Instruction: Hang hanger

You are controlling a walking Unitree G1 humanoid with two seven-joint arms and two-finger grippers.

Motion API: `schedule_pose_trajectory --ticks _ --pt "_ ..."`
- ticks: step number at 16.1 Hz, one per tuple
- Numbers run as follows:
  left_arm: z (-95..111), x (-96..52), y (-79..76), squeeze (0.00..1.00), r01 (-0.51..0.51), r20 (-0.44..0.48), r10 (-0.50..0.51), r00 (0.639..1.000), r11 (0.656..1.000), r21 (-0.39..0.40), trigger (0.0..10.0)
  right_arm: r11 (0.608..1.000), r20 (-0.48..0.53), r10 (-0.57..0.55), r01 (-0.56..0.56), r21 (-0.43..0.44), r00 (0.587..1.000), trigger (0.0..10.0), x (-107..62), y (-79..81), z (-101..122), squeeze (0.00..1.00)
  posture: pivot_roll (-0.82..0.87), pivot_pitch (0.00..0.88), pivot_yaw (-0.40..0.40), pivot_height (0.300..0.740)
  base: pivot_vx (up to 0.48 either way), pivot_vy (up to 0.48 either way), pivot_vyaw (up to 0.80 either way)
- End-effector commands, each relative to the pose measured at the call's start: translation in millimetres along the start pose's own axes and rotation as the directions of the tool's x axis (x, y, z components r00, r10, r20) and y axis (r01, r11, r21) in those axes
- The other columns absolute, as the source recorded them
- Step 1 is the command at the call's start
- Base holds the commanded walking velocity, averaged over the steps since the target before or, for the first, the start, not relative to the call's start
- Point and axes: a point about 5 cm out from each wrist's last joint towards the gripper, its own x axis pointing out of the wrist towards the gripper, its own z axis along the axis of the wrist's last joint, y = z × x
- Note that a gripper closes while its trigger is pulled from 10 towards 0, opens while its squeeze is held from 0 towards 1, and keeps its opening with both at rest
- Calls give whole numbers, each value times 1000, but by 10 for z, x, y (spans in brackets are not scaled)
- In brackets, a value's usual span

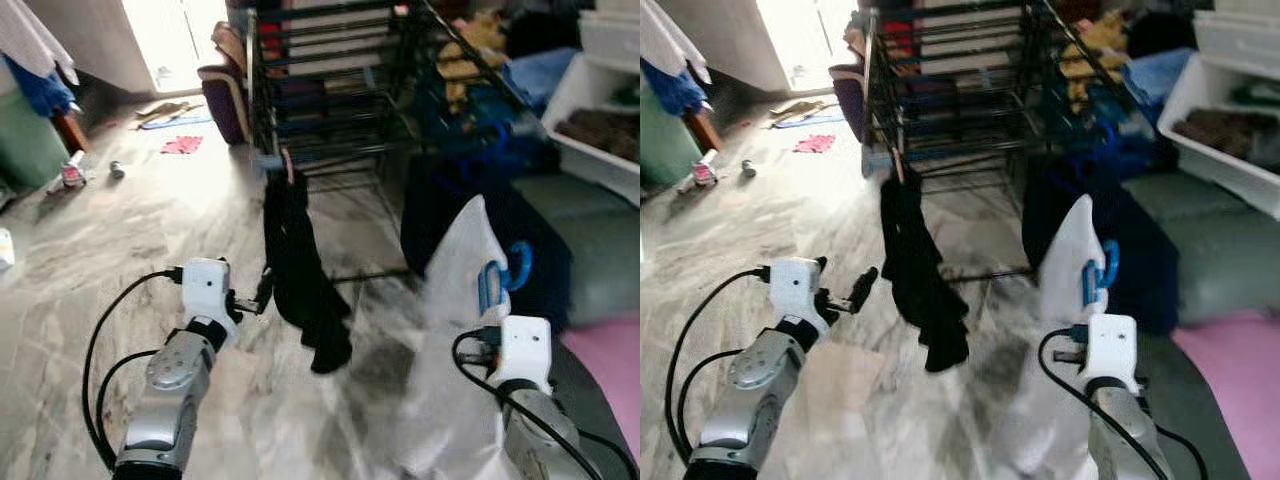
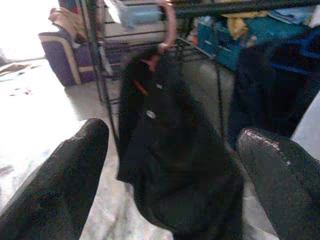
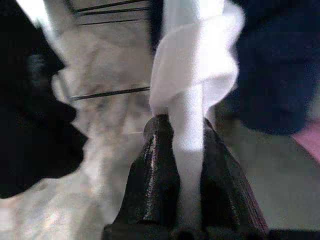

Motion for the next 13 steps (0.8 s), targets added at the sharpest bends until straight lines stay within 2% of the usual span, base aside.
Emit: schedule_pose_trajectory --ticks 1,3,8,13 --pt "-9 -34 85 0 -23 -19 23 1000 1000 1 10000 997 21 80 -80 10 997 10000 11 152 67 0 -121 33 57 740 405 259 0" --pt "-23 -29 74 0 -21 -32 21 999 1000 -14 10000 987 -5 158 -158 6 987 10000 -2 232 45 0 -123 34 60 740 306 369 0" --pt "6 -12 71 0 1 -23 0 1000 1000 31 10000 991 -22 134 -134 4 991 10000 -7 221 29 0 -122 35 69 740 277 385 0" --pt "-19 -18 37 0 18 -44 -16 999 998 58 10000 997 27 76 -75 -37 997 10000 64 95 148 0 -120 32 78 740 476 0 0"
